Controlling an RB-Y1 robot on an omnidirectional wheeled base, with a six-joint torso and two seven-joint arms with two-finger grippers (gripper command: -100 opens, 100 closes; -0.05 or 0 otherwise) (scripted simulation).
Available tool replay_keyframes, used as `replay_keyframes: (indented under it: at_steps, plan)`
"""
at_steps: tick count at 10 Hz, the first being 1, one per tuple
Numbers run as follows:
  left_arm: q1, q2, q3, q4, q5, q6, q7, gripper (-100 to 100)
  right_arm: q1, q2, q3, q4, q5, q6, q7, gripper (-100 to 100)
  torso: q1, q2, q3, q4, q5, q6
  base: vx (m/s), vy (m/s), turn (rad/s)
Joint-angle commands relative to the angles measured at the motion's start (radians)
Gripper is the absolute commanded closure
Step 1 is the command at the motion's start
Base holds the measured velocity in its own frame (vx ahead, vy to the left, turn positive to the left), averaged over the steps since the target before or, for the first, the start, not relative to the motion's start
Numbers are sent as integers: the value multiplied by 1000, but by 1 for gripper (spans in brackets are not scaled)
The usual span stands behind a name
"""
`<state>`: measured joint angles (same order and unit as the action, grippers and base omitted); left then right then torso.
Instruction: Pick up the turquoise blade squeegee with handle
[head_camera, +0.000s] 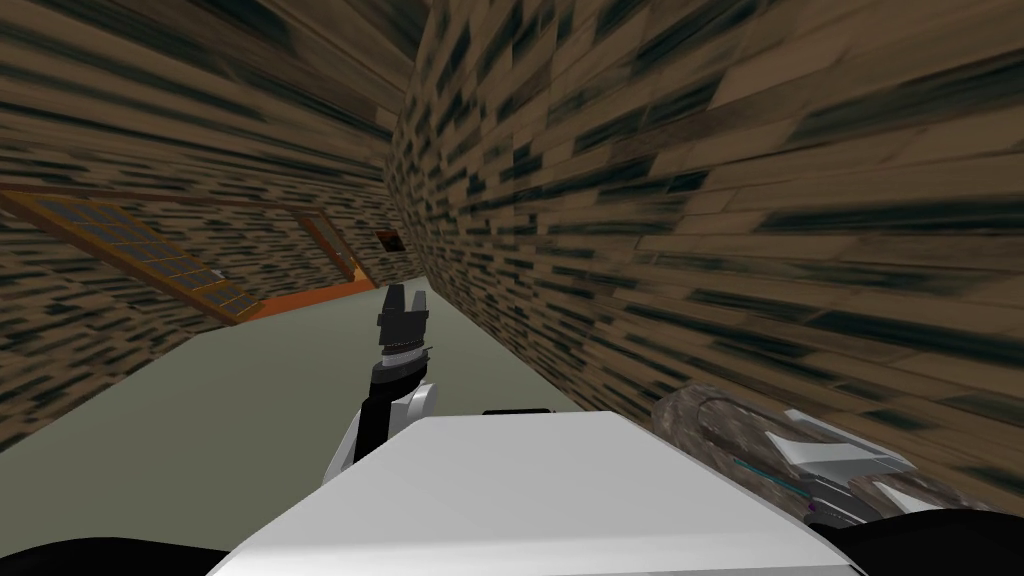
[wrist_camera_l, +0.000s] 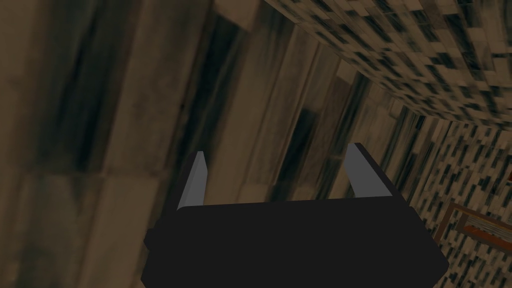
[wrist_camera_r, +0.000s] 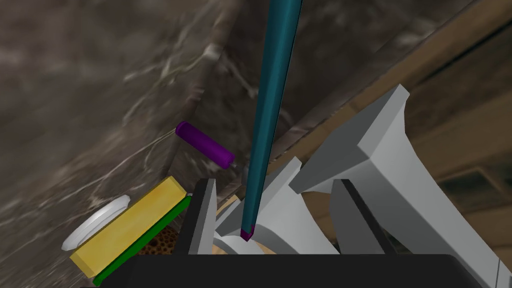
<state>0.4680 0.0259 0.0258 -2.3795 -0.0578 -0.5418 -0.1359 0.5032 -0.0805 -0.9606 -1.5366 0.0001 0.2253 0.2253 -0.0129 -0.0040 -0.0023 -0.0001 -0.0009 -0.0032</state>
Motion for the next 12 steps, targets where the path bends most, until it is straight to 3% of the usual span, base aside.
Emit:
replay_keyframes:
  at_steps: [1, 4, 5, 6, 8, 11, 12]
  plan:
    - [0, 0, 0, 0, 0, 0, 0, 0, 0, 0, 0, 0, 0, 0, 0, 100, 0, 0, 0, 0, 0, 0, -1, 1, -13]
    - [0, 0, 0, 0, 0, 0, 0, 0, 0, 0, 0, 0, -1, 0, -1, 100, 0, 0, 0, 0, 0, 0, 0, 0, 3]
    - [0, 0, 0, 0, 0, 0, 0, 0, -1, 1, 0, 0, -1, 0, -1, 0, 0, 0, 0, -1, 0, 0, 0, 0, 0]
    - [0, 0, 0, 0, 0, 0, 0, 0, 2, 2, 6, -14, 48, 15, -51, 100, 0, 0, 0, -1, 0, 0, -32, 8, 101]
    - [0, 0, 0, 0, 0, 0, 0, 0, 6, 5, 10, -22, 78, 23, -85, 100, 2, 1, 1, 0, 1, -3, -50, 16, 71]
    - [0, 0, 0, 0, 0, 0, 0, 0, 15, 12, 22, -46, 169, 50, -176, 100, 2, 0, 0, 0, 1, -3, -37, 19, 62]
    - [0, 0, 0, 0, 0, 0, 0, 0, 15, 12, 22, -46, 169, 50, -186, 100, 2, 0, 0, 0, 1, -3, -31, 11, 32]
